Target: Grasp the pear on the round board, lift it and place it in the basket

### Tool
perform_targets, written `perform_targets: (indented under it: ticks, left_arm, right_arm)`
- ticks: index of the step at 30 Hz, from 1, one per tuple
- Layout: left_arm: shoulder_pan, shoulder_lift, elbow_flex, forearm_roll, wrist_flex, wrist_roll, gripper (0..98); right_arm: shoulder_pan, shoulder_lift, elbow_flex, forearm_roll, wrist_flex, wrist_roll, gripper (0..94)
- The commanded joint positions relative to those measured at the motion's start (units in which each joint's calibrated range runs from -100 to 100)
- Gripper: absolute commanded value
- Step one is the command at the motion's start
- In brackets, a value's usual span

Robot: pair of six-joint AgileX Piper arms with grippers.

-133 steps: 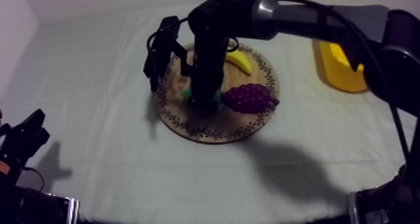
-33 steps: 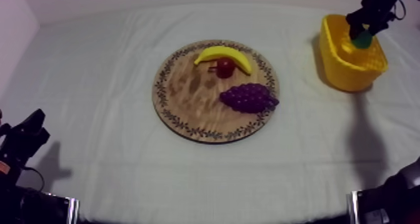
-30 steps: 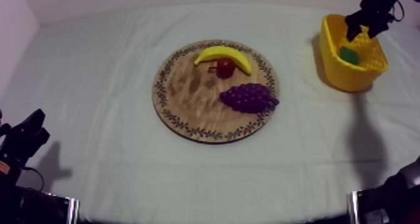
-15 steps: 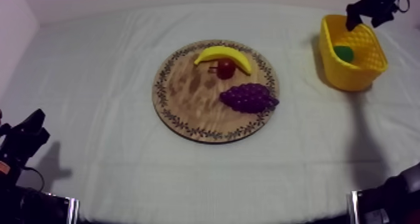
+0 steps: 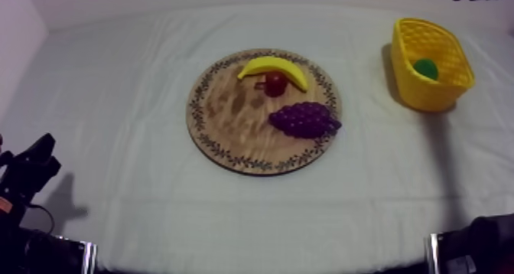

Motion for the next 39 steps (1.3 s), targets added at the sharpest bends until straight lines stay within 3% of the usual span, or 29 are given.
perform_targets:
  ticks: [1,6,10,20,28,35,37,39]
  left_arm:
    - [0.0,0.0,0.0,0.01,0.0,0.0,0.1]
    - [0.0,0.0,0.0,0.01,0.0,0.0,0.1]
    - [0.0,0.0,0.0,0.01,0.0,0.0,0.1]
    - [0.0,0.0,0.0,0.01,0.0,0.0,0.1]
    - [0.0,0.0,0.0,0.01,0.0,0.0,0.1]
    - [0.0,0.0,0.0,0.01,0.0,0.0,0.1]
    - [0.0,0.0,0.0,0.01,0.0,0.0,0.1]
    - [0.0,0.0,0.0,0.01,0.0,0.0,0.1]
  right_arm:
    - [-0.2,-8.5,4.6,-0.7,-3.2,0.0,18.6]
    - [-1.4,-20.9,14.7,-1.2,-8.5,-2.8,9.0]
    - [-3.7,-31.1,23.5,0.6,-13.3,-7.1,2.6]
    - [-7.1,-55.6,50.4,2.4,-28.9,-9.7,0.5]
    - [-6.6,-72.3,71.0,-5.7,-36.2,-9.3,0.4]
    - [-4.3,-83.8,82.7,-14.8,-34.6,-2.3,0.4]
    - [-3.9,-86.5,86.0,-16.3,-34.6,-0.7,0.4]
    - [-4.0,-88.0,88.6,-15.1,-35.2,-1.8,0.4]
